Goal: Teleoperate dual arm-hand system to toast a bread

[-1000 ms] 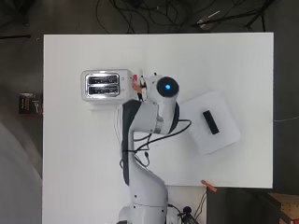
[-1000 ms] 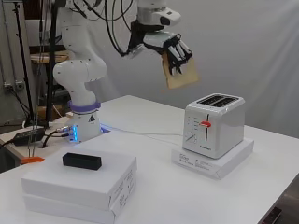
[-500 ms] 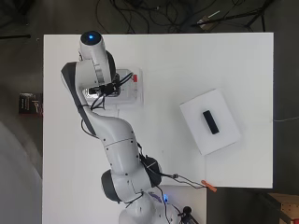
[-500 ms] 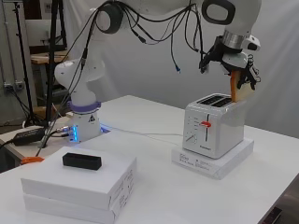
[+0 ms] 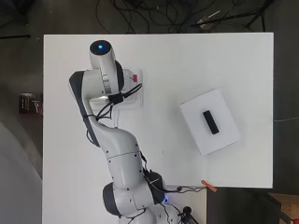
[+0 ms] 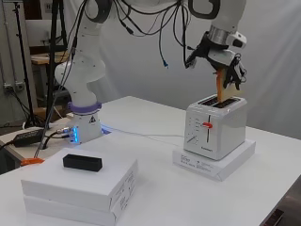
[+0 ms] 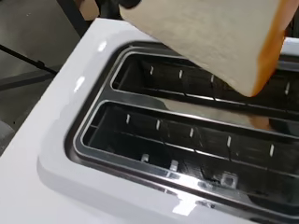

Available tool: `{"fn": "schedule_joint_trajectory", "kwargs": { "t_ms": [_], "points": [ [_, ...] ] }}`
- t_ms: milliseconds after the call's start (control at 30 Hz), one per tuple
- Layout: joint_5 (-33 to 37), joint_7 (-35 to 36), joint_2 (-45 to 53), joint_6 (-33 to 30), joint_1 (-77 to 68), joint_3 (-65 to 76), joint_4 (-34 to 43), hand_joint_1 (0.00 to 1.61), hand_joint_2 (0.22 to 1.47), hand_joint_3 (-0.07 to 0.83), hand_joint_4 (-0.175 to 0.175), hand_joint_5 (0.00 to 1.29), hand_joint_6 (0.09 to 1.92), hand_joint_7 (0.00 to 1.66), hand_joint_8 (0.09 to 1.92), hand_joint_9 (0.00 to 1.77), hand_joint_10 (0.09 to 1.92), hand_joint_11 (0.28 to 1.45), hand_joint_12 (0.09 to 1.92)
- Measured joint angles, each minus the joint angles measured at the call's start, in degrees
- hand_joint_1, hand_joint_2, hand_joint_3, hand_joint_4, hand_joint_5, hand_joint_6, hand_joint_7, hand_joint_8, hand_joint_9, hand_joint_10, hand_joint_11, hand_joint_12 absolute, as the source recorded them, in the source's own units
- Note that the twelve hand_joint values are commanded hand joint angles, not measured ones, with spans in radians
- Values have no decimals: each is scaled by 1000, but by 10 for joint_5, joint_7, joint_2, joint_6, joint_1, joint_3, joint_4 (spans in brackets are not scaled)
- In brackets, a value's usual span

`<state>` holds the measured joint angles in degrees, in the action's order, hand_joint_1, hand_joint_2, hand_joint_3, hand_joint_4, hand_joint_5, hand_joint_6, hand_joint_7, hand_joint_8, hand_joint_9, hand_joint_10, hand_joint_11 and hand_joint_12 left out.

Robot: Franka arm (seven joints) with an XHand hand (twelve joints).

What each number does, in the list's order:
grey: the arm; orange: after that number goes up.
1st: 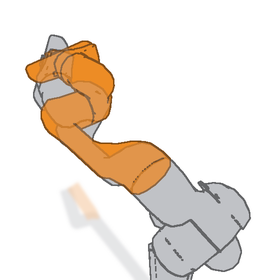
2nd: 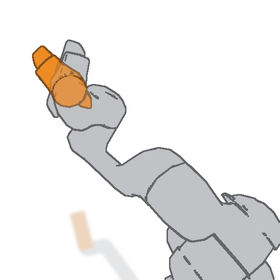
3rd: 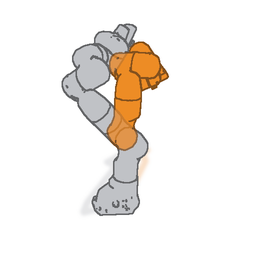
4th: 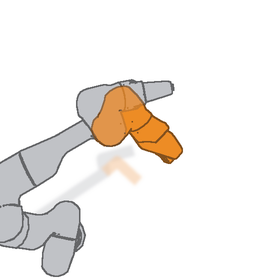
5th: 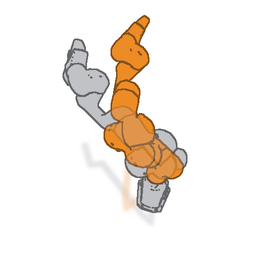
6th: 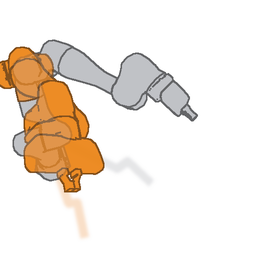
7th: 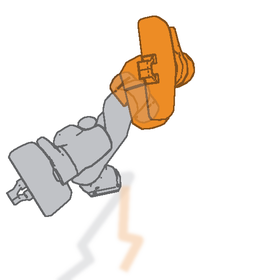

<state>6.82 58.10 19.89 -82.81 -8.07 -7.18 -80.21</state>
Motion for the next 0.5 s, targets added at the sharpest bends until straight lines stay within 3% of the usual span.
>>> {"fn": "schedule_joint_trajectory", "kwargs": {
  "t_ms": [267,500],
  "points": [
    [13,17,-56,-49,8,24,-100,1237,1161,1,-175,703,1294,1102,873,1413,87,767,300],
    [25,138,-76,-113,13,32,-141,1242,1150,-1,-175,725,1276,1129,819,1418,87,763,300]
  ]
}}
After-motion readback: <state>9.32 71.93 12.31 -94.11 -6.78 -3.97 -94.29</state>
